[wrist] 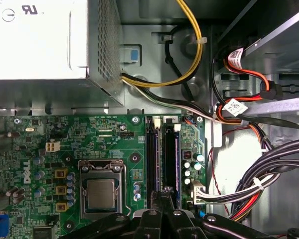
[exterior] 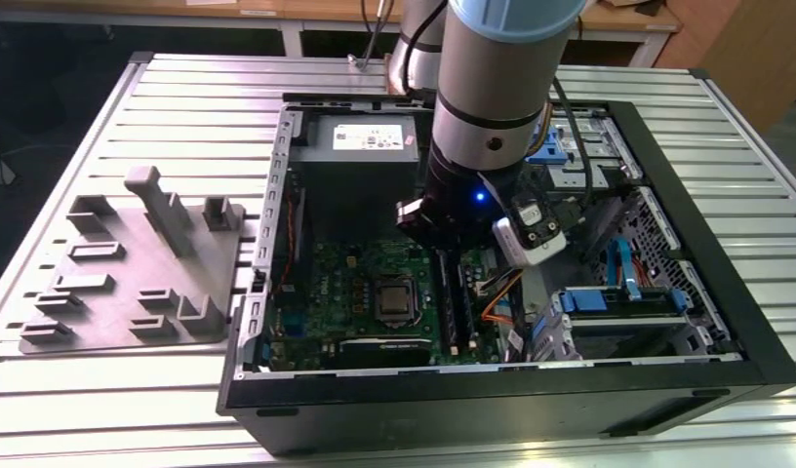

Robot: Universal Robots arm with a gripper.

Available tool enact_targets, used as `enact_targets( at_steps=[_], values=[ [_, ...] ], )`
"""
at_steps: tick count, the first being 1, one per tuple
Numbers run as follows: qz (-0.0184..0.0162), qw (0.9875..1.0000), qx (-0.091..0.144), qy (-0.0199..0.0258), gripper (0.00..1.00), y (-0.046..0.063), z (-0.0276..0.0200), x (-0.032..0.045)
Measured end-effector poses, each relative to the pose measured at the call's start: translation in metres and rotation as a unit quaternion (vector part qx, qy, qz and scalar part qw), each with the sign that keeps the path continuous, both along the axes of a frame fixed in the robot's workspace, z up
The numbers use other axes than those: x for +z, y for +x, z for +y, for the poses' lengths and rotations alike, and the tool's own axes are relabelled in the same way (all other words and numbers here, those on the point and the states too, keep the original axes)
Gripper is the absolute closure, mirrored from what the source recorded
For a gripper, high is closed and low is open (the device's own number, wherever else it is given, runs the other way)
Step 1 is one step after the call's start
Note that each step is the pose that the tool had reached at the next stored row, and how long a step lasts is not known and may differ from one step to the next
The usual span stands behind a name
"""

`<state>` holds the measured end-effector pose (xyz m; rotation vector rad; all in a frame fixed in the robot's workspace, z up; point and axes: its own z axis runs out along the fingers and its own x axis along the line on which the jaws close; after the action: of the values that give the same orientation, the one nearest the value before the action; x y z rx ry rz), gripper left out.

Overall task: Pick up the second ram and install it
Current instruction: 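Press down the second ram until it locks into place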

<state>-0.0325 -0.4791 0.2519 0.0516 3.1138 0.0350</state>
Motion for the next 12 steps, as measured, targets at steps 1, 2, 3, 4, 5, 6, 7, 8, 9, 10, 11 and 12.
enact_targets(
  at_steps=[1,2,3,4,5,6,7,8,9,10,11,12],
  values=[
    [0.0000,1.0000,0.000,0.0000,0.90,0.0000,0.0000,0.0000],
    [0.0000,1.0000,0.000,0.0008,0.90,-0.0001,0.0000,0.0001],
    [0.0000,1.0000,0.000,0.0036,0.90,-0.0001,0.0001,0.0000],
    [-0.0001,1.0000,0.000,0.0059,0.90,-0.0001,0.0000,0.0001],
    [-0.0001,1.0000,0.000,0.0070,0.90,-0.0001,0.0000,0.0001],
    [-0.0001,1.0000,0.000,0.0081,0.90,0.0000,0.0000,0.0000],
    [-0.0002,1.0000,0.000,0.0084,0.90,0.0000,0.0001,-0.0001],
    [-0.0001,1.0000,0.000,0.0084,0.90,0.0000,0.0000,0.0000],
    [-0.0001,1.0000,0.000,0.0085,0.90,0.0000,0.0001,0.0000],
    [-0.0001,1.0000,0.000,0.0085,0.90,0.0000,0.0001,0.0000],
    [-0.0001,1.0000,0.000,0.0086,0.90,0.0001,0.0003,-0.0001],
    [-0.0001,1.0000,0.000,0.0087,0.90,0.0001,0.0010,-0.0001]
  ],
)
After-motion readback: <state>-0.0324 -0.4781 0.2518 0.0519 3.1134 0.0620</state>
